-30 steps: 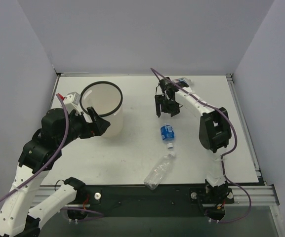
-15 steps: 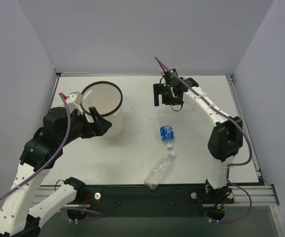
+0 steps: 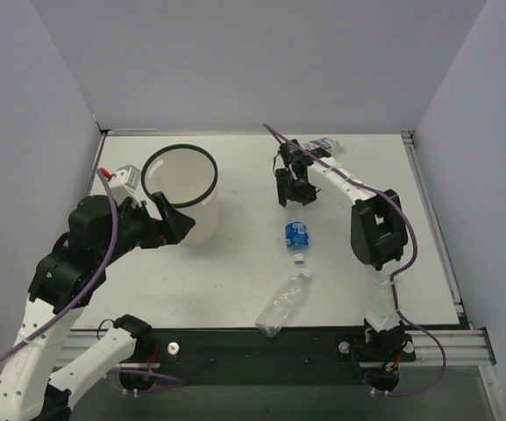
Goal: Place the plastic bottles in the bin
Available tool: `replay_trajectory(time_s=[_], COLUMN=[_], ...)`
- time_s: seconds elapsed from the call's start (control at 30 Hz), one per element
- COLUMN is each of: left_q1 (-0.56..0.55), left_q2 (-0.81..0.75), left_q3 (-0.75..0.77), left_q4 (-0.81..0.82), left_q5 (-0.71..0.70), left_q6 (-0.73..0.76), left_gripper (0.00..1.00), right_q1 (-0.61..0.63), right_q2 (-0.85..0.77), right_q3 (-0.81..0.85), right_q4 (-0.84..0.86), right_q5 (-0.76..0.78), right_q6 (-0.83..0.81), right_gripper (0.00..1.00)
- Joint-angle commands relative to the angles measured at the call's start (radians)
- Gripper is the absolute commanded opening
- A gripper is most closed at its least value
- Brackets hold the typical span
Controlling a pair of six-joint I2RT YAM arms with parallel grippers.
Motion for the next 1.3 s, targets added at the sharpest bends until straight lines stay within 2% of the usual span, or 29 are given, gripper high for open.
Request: replay_trajectory(time_s=[0.0, 0.2, 0.5, 0.7, 0.9, 1.0, 1.03, 1.13, 1.27], left_q1=[0.007, 0.007, 0.007, 0.007, 0.007, 0.007, 0.007, 0.007, 0.007], left_q2=[-0.007, -0.008, 0.002, 0.012, 0.016, 0.015, 0.013, 0.012, 0.015], left_q3=[0.046, 0.043, 0.036, 0.043, 0.056, 0.057, 0.056, 0.051, 0.053], left_q4=[0.005, 0.005, 0.029, 0.034, 0.026, 0.022, 0.022, 0.022, 0.02], left_q5=[-0.017, -0.02, 0.002, 0.016, 0.02, 0.02, 0.02, 0.026, 0.028], left_q6=[-0.015, -0.018, -0.016, -0.01, -0.007, -0.007, -0.007, -0.013, -0.021], left_gripper=[0.97, 0.97, 0.98, 0.97, 0.98, 0.97, 0.97, 0.98, 0.97], right_q1=[0.009, 0.013, 0.026, 0.032, 0.038, 0.036, 0.038, 0.029, 0.02], right_q2=[0.008, -0.09, -0.378, -0.471, -0.495, -0.498, -0.489, -0.416, -0.279], right_q3=[-0.017, -0.04, 0.009, 0.069, 0.161, 0.149, 0.138, 0.14, 0.21], right_q4=[-0.025, -0.014, 0.016, 0.054, 0.053, 0.044, 0.042, 0.032, 0.018], right_q5=[0.029, 0.013, -0.019, -0.083, -0.091, -0.067, -0.056, -0.043, -0.03], right_q6=[0.006, 0.009, -0.042, -0.068, -0.08, -0.074, -0.076, -0.07, -0.033], right_gripper=[0.51, 0.47, 0.47, 0.46, 0.46, 0.68, 0.79, 0.88, 0.89])
